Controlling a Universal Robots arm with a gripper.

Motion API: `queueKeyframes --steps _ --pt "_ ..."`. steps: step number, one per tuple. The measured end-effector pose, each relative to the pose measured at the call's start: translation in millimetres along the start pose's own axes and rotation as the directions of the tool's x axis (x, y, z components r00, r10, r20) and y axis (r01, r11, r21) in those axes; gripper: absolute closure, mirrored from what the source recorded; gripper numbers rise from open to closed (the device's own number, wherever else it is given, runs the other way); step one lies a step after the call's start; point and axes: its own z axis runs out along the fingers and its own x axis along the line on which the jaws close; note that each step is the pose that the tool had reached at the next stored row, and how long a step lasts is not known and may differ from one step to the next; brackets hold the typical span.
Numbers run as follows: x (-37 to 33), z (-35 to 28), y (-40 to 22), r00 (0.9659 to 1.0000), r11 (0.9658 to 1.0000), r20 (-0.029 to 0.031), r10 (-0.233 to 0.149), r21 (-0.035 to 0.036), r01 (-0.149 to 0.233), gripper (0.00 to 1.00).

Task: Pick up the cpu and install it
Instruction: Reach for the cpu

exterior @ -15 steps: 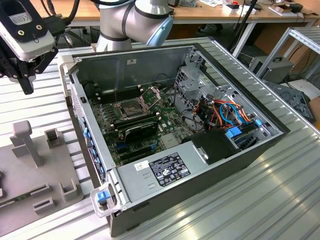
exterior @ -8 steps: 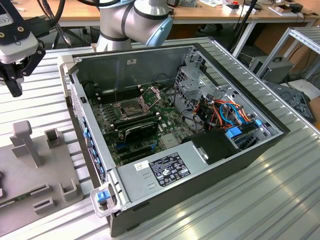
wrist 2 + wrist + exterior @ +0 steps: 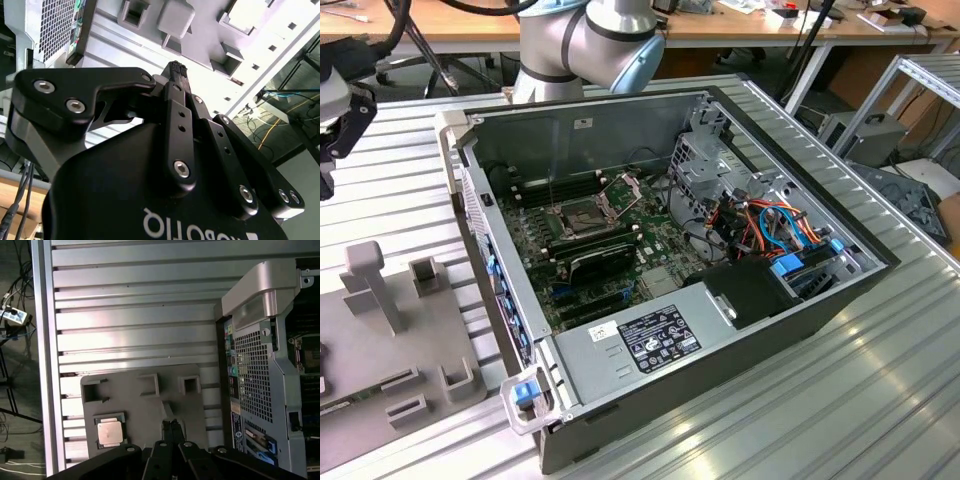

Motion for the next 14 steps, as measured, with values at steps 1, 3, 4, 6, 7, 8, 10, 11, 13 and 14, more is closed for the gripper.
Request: queueKeyframes --steps 1,3,4,6,7,8,10,11,13,14 --pt "2.6 0.1 -0.2 1.0000 1.0000 0.0000 0.000 0.0000 0.000 0.89" --pt "8.1 0.4 -0.6 1.0000 1.0000 0.0000 0.000 0.0000 0.000 0.89" --pt "10.9 0.6 -0.9 1.0000 1.0000 0.0000 0.000 0.0001 0.000 0.89" --pt "16.3 0.8 -1.3 1.0000 1.0000 -0.0001 0.000 0.0001 0.000 0.89" --pt "18.3 1.0 -1.4 1.0000 1.0000 0.0000 0.000 0.0001 0.000 0.89" --pt "20.5 1.1 -1.6 1.0000 1.0000 0.0000 0.000 0.0002 0.000 0.89" --pt "25.7 1.4 -2.0 1.0000 1.0000 0.0001 0.000 0.0003 0.000 0.89" --pt "27.9 1.5 -2.2 1.0000 1.0000 0.0000 0.000 0.0003 0.000 0.89" --pt "35.9 2.2 -2.8 1.0000 1.0000 0.0001 0.000 0.0005 0.000 0.89" --pt "39.6 2.4 -3.1 1.0000 1.0000 0.0001 0.000 0.0007 0.000 0.89"
